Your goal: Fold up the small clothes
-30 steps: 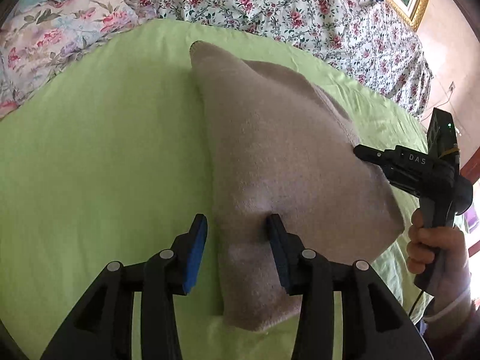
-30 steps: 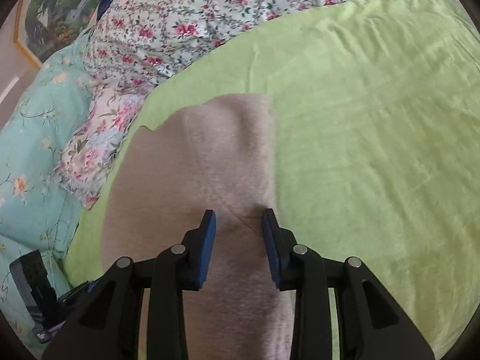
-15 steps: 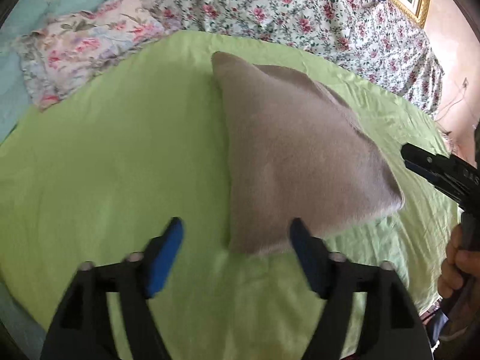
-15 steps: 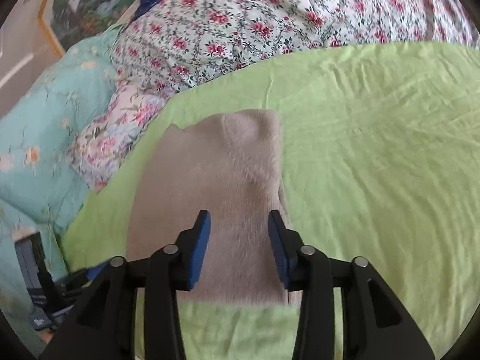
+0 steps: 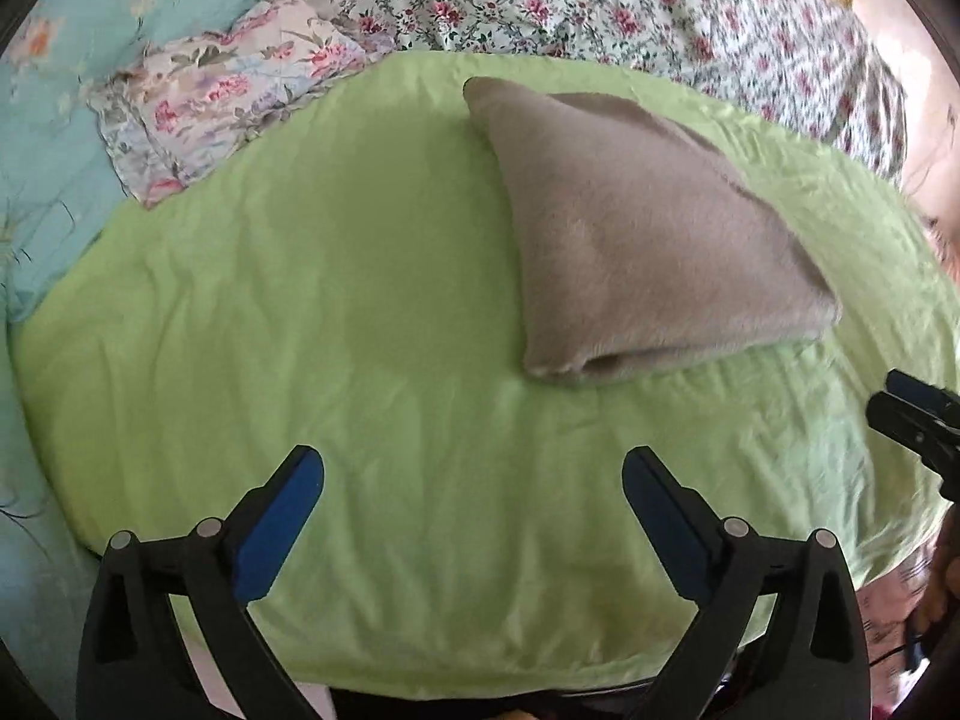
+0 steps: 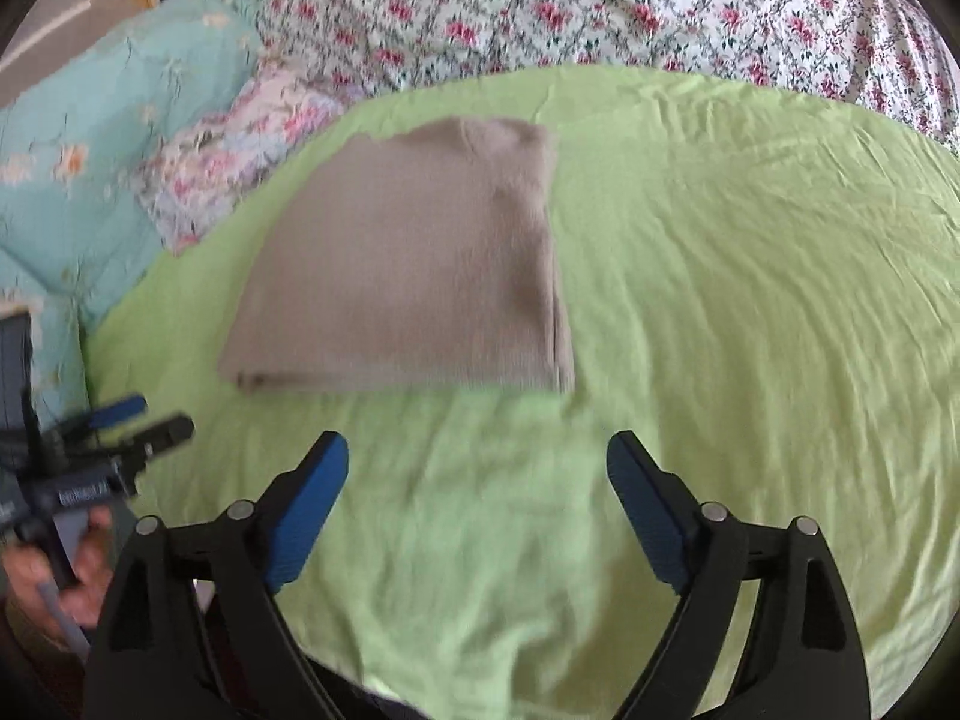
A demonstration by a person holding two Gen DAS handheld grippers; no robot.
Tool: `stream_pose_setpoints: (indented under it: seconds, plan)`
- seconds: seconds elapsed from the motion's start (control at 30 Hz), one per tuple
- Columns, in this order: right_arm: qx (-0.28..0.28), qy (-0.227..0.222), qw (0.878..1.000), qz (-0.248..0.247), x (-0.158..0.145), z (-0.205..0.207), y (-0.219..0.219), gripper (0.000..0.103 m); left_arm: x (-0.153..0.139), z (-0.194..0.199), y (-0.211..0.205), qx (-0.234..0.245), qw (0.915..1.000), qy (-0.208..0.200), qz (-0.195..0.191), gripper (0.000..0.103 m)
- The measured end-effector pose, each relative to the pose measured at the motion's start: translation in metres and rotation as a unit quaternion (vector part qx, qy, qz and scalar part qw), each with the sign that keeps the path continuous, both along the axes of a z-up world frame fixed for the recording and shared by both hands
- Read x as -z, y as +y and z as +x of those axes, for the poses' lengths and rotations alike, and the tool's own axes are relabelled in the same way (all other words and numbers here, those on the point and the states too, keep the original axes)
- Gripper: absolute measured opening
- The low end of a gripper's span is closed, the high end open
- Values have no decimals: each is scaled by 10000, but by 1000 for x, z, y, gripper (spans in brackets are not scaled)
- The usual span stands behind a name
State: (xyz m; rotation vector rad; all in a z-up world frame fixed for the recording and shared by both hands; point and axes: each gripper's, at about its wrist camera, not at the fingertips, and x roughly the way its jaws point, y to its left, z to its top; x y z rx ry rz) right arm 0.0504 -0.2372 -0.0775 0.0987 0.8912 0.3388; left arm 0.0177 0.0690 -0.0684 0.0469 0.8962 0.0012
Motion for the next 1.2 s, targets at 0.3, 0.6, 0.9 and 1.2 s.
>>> stream_pose_setpoints:
  seconds: [0.3,0.6,0.9,1.2]
  plan:
    - [-267,-37,9994,-216,-1,-12,6,97,-11,-6,-7,253,9993,-150,217,102]
    - [-242,-46,9994,-251,-8,5,1,101,-16,13,-5,53,9982,-51,595,102]
    - [-332,166,9992,-151,3,8,5,101,-4,17,-4,15,9969,146,767,102]
    - [-600,141,9979,-200,-4,19,21,101,-18,23,-6,76,9973,-21,731,102]
